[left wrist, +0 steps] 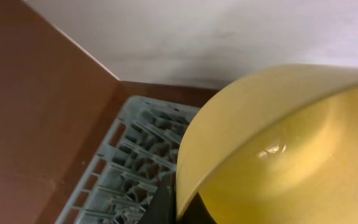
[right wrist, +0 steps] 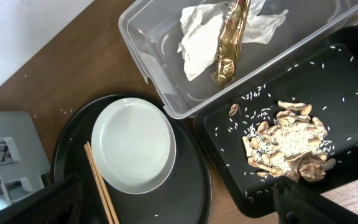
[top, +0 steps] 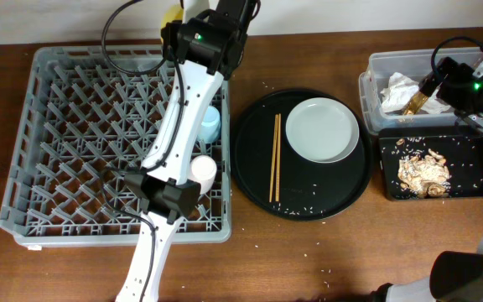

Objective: Sort waste into correct bins and load items into the dishwasher rack
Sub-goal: 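Grasp the yellow bowl with left gripper and place it in the rack, then grasp the white plate with left gripper and stand it in the rack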

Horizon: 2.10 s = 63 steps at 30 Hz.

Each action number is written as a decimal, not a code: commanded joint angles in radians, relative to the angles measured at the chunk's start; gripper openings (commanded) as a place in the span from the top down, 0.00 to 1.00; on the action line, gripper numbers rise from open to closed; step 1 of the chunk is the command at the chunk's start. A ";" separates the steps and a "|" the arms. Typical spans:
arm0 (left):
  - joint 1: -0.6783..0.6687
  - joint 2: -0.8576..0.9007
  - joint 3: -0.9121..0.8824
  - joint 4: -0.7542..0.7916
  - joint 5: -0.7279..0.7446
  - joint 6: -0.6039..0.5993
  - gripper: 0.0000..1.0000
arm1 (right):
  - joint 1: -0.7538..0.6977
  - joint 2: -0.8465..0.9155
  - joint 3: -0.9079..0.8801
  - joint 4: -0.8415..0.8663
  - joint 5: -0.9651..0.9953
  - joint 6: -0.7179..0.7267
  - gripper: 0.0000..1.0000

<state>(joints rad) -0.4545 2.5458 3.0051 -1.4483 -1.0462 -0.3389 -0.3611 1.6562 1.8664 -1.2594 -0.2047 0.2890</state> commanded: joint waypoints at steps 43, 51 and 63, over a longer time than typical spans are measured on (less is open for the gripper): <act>-0.204 0.026 -0.506 0.260 1.151 -0.018 0.49 | 0.001 -0.009 0.017 0.000 -0.002 0.004 0.01; -0.207 0.040 -0.651 0.406 1.151 -0.080 0.66 | 0.000 -0.009 0.017 0.000 -0.002 0.004 0.02; -0.214 0.071 -0.581 0.401 1.155 -0.077 0.99 | 0.000 -0.009 0.017 0.000 -0.002 0.004 0.02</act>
<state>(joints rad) -0.6621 2.6034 2.3657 -1.0191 0.1085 -0.4358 -0.3611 1.6558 1.8668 -1.2598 -0.2047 0.2886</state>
